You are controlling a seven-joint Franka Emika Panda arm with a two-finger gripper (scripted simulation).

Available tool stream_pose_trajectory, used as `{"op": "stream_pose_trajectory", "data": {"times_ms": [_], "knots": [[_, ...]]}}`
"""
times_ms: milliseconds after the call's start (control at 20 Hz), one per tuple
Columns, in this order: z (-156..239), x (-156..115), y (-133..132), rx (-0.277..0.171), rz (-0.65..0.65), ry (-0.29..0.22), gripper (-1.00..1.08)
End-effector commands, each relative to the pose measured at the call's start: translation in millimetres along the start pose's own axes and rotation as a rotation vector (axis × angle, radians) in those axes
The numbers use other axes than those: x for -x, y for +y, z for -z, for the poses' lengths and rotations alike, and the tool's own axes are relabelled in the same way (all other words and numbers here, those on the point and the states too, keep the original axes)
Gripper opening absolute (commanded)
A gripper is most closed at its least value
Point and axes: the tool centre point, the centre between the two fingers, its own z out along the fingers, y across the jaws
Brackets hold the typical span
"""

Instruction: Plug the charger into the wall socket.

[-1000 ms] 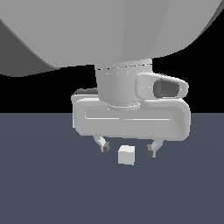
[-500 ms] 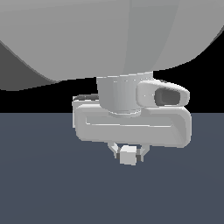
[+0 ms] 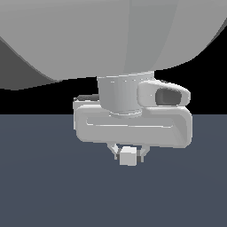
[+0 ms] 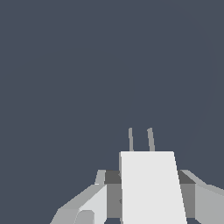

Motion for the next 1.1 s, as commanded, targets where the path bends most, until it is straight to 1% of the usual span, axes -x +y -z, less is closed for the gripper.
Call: {"op": "stream_pose_trajectory", "data": {"times_ms": [0, 250, 700, 850, 1050], "knots": [[3, -4, -4, -0.006, 0.015, 0.001, -1.0], [15, -20, -24, -0.03, 0.082, 0.003, -1.0], [49, -54, -80, -0.097, 0.259, 0.006, -1.0], [58, -61, -95, -0.116, 0.303, 0.005, -1.0], [65, -65, -109, -0.133, 0.34, 0.004, -1.0]]}}
